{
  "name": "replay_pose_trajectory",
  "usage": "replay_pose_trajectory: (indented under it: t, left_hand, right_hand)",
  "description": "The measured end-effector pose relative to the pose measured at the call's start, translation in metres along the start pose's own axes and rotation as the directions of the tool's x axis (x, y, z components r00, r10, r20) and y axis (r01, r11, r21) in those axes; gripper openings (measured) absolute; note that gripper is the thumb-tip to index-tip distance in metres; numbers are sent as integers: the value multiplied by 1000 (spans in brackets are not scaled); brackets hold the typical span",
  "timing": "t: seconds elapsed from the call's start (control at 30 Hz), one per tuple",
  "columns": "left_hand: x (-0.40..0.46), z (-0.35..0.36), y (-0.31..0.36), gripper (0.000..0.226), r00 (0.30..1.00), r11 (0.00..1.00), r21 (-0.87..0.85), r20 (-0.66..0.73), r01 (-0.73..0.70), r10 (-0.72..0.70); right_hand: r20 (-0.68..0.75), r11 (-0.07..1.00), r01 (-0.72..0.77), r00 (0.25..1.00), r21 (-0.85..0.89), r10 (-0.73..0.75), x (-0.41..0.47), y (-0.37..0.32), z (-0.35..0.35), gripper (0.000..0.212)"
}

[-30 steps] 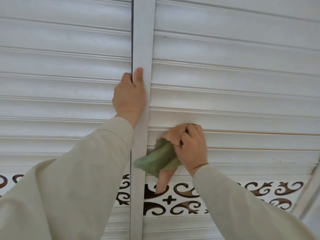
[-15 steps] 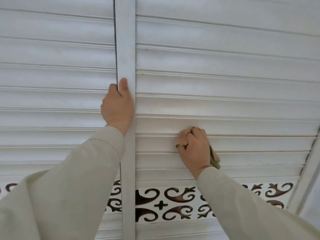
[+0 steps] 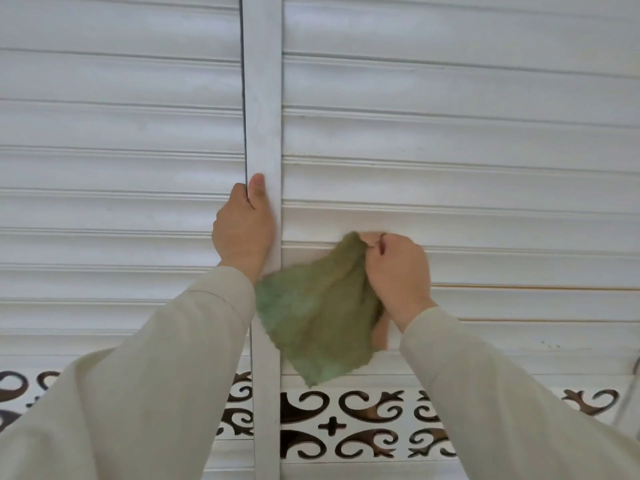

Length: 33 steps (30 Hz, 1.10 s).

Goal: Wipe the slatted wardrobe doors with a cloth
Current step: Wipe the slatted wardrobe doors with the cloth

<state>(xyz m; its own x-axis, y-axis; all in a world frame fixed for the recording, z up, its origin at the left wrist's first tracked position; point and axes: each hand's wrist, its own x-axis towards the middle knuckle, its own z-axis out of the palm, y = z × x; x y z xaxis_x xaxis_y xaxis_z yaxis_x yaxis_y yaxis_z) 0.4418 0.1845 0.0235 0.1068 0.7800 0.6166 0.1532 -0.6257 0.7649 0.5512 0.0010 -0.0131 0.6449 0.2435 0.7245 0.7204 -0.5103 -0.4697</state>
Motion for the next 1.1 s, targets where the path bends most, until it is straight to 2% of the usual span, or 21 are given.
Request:
replay_pose_trajectory:
  t: [0.1,0.17,0.23,0.27,0.4,0.5,0.63,0.77,0.83,0.97,1.03,1.07,1.1]
  left_hand:
    - [-2,2,0,57,1000,1000,-22,-20,-6,6]
    - [-3,3,1,57,1000,999,-32,-23,1,-2]
    - [-2,3,0,57,1000,999,-36,-14,6,-6]
    - [-2,2,0,57,1000,999,-35,-8,4,-5]
    - [2,0,-3,58,1000,999,-18,-6,-28,28]
    - [3,0,-2,59,999,999,4,-18,-38,38]
    - [2,3,-3,59,998,999,-6,-40,-40,39]
    - [1,7,-4,60,995,1000,0,-97,-32,31]
    - [-1,8,-4,58,988,999,43,-148,-31,37]
    - [-7,17,6,45,940,995,17,-326,-98,98]
    - [-14,23,16,41,925,994,68,-365,-91,109]
    - [-19,24,21,40,916,987,115,-375,-110,146]
    - [-23,25,25,38,896,966,181,-374,-185,241]
  right_hand:
    - [-10,966,-174,984,191,179,2,7,2,41]
    - [75,852,-309,949,423,308,6,-7,11,47]
    - [220,741,-388,922,548,320,3,-28,23,42]
    - [266,736,-378,925,562,271,-1,-37,28,40]
    - [254,827,-209,964,522,83,-13,-42,37,43]
    - [261,892,-175,963,418,67,-15,-12,32,44]
    - [112,987,-82,992,138,66,-20,44,8,37]
    - [41,997,-70,997,35,69,-30,87,-16,24]
    - [22,999,-35,999,42,34,-37,100,-13,15]
    - [-55,989,123,991,78,-119,-54,102,-4,20]
    - [-40,974,222,975,55,-220,-58,96,0,18]
    - [-22,961,274,962,43,-273,-60,93,2,16]
    - [-8,946,321,947,38,-321,-61,91,5,14]
